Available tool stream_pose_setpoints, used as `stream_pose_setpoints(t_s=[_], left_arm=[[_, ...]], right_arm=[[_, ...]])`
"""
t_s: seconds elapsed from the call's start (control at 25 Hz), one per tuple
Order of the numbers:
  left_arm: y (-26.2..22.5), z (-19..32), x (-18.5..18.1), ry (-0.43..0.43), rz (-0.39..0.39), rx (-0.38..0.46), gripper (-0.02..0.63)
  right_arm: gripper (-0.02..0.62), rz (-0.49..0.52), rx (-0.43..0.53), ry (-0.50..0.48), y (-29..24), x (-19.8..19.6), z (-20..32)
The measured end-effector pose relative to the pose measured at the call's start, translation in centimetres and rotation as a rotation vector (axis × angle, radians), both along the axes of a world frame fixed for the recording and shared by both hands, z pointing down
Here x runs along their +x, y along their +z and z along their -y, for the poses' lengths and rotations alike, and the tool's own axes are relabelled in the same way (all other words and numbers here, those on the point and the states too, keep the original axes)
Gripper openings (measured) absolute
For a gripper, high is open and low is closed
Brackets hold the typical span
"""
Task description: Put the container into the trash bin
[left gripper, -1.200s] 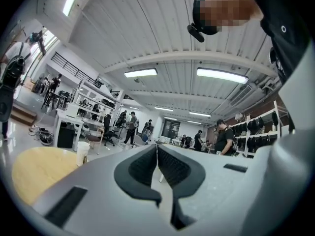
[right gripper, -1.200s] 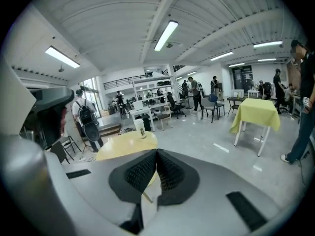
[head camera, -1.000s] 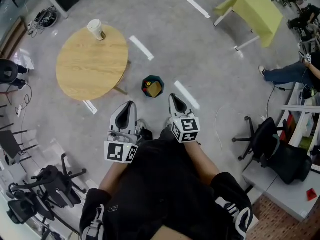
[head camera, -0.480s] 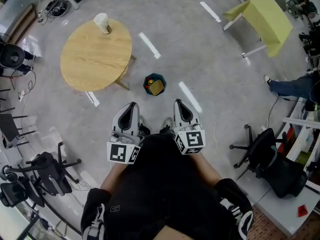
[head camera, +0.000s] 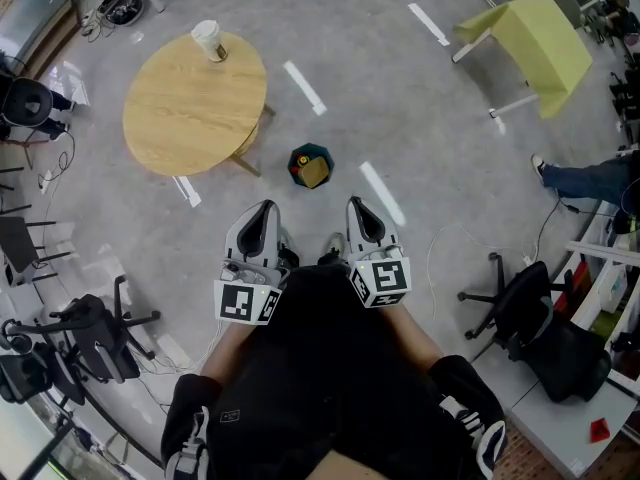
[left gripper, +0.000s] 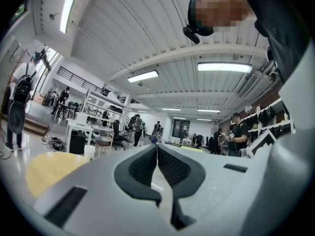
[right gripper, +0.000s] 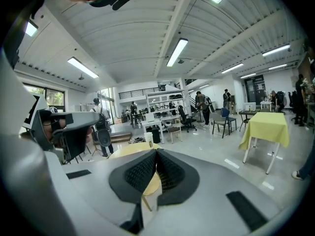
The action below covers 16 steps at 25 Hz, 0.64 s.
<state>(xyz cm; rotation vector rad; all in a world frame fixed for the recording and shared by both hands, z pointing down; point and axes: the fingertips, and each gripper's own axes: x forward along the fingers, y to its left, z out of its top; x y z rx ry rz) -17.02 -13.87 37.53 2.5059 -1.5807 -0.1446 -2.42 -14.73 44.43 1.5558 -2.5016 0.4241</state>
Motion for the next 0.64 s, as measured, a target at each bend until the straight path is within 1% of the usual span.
stream_pose_setpoints(t_s=[0.12,0.32,0.64], left_arm=[[0.10,0.07,0.08,0.001,0.005,-0.003,0.015],[-0.14,0.19,0.56,0.008,0.008,0.002,0.015],[-0.21,-0.01,0.16,0.004,0.005,0.003,0.015]], right_arm=[[0.026,-0.006,-0.002,-0.004,0.13,-0.01,0.12],[0.026,-0.008,0.002,0.025,0.18,0.73,0.23],[0.026,-0.001,0.007,0.016,0.07,0.28,0.17]])
